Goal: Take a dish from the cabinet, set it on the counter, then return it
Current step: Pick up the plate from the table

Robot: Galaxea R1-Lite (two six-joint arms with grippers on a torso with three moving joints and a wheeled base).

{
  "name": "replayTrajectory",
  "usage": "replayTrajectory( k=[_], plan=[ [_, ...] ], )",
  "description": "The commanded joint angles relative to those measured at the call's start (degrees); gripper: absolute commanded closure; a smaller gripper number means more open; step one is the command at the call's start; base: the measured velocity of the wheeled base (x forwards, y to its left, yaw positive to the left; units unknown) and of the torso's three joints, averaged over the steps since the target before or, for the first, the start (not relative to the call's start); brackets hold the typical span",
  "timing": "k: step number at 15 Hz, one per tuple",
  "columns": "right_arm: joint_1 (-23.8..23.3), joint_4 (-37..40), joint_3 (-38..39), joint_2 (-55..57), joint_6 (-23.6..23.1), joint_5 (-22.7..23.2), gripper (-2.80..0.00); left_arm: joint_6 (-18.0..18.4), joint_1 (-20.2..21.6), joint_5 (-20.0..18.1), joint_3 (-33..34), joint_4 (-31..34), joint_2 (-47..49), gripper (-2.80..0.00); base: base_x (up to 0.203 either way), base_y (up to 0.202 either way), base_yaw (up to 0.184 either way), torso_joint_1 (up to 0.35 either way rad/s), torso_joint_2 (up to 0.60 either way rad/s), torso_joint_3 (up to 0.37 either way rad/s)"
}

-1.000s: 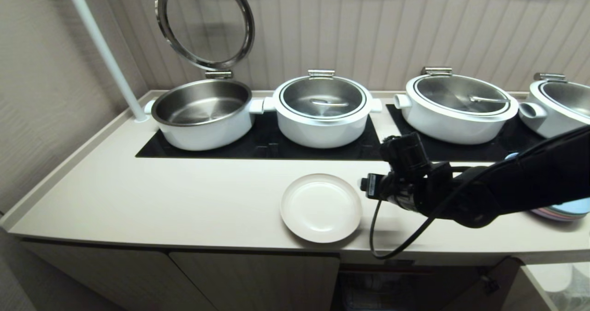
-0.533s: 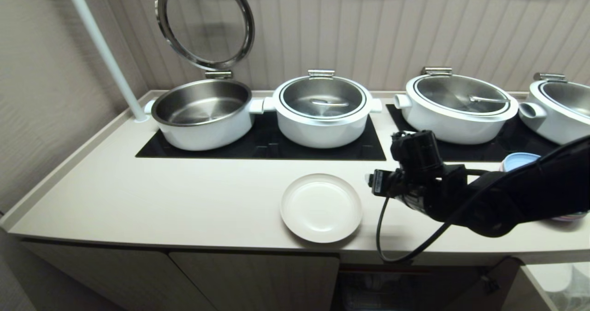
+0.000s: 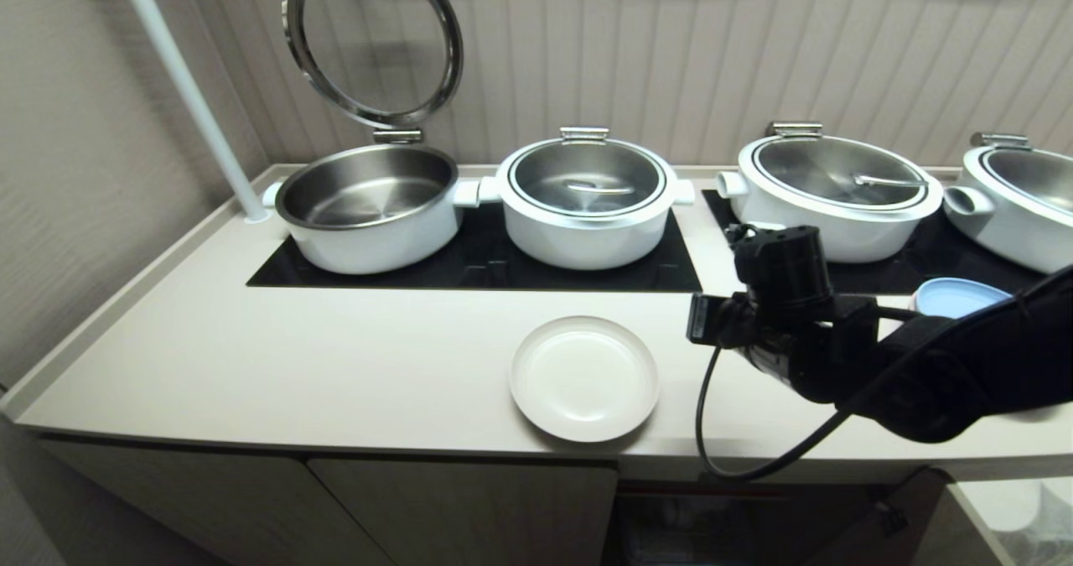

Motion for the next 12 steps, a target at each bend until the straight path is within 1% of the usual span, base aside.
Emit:
replayTrajectory(
  k=[1, 5, 9, 12],
  plan=[
    [-0.07, -0.41, 0.78, -1.46, -0.06, -1.29, 0.00, -0.01, 0.00, 0.00, 0.00, 0.00, -0.02, 0.00, 0.000, 0.000, 0.000, 0.000, 0.00, 0.000],
    [-2.39, -0.16, 2.71, -4.53, -3.13, -2.13, 0.00, -0.01, 0.00, 0.00, 0.00, 0.00, -0.02, 0.00, 0.000, 0.000, 0.000, 0.000, 0.00, 0.000],
    [-8.25, -0.95, 6.87, -7.25, -9.21, -2.07, 0.00, -0.01, 0.00, 0.00, 0.00, 0.00, -0.02, 0.00, 0.000, 0.000, 0.000, 0.000, 0.00, 0.000],
    [-11.93, -5.59, 12.36, -10.22, -14.30, -1.76, 0.00, -0.01, 0.00, 0.00, 0.00, 0.00, -0.02, 0.00, 0.000, 0.000, 0.000, 0.000, 0.00, 0.000]
  ],
)
